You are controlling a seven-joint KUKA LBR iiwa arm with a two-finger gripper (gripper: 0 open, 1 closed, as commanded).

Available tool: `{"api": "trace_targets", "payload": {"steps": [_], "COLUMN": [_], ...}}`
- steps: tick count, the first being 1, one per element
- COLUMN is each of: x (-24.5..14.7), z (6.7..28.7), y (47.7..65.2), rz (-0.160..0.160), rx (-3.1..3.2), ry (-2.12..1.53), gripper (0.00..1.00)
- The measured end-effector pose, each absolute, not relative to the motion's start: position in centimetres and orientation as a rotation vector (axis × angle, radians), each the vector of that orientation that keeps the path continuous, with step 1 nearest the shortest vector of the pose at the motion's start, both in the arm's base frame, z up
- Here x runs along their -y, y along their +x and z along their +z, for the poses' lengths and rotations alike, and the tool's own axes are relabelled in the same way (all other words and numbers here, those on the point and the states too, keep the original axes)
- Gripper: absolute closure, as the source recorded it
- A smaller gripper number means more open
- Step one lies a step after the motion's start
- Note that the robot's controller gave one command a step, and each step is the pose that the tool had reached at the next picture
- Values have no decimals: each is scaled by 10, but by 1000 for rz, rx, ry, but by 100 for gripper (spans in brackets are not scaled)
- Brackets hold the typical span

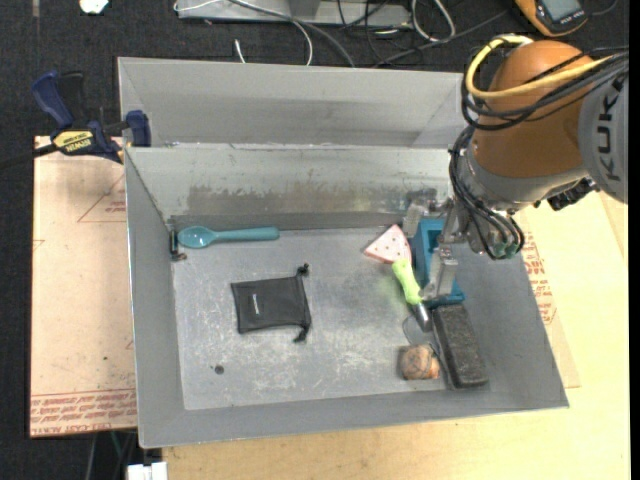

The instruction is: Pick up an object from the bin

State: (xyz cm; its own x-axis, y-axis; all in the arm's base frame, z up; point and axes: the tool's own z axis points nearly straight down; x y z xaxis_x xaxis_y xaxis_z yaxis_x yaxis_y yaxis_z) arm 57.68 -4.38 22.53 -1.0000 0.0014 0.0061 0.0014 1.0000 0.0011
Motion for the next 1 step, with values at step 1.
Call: {"api": "trace_targets", "payload": {"steps": [1], "x": [44], "z": [230], "y": [578], "rz": [-1], "rx": [3144], "ry": [0], "gripper": [0]}}
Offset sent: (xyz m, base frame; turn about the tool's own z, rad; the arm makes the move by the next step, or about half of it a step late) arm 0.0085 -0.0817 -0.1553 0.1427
